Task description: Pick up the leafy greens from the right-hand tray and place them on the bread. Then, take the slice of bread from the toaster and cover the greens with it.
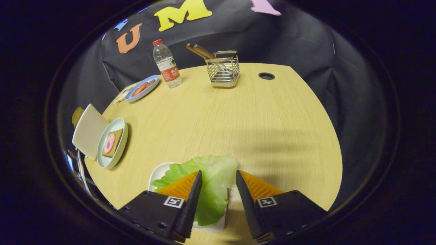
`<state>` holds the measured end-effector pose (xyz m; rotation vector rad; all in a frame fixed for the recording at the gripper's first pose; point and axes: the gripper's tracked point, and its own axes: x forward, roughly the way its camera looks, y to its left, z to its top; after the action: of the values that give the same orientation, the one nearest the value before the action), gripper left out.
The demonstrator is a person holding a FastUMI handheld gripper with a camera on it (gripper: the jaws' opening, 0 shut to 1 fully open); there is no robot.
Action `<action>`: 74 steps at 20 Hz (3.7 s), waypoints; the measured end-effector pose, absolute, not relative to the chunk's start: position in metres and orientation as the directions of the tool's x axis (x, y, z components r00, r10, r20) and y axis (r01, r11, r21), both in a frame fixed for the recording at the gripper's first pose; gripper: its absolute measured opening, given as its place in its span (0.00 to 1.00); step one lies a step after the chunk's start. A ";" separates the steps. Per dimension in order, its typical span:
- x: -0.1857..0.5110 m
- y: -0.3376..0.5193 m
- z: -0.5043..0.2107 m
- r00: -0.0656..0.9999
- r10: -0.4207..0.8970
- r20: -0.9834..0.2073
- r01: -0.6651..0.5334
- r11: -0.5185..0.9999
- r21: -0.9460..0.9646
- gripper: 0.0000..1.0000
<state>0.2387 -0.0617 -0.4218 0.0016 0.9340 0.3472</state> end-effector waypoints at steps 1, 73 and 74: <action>0.239 -0.059 -0.421 0.547 0.296 -0.783 -0.299 0.943 0.148 0.46; 0.246 -0.011 -0.342 0.666 0.209 -0.716 -0.261 0.964 0.038 0.00; 0.238 0.000 -0.332 0.670 0.225 -0.708 -0.270 0.962 0.050 0.00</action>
<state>0.2380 0.0003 -0.3317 -0.0603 0.7893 0.2789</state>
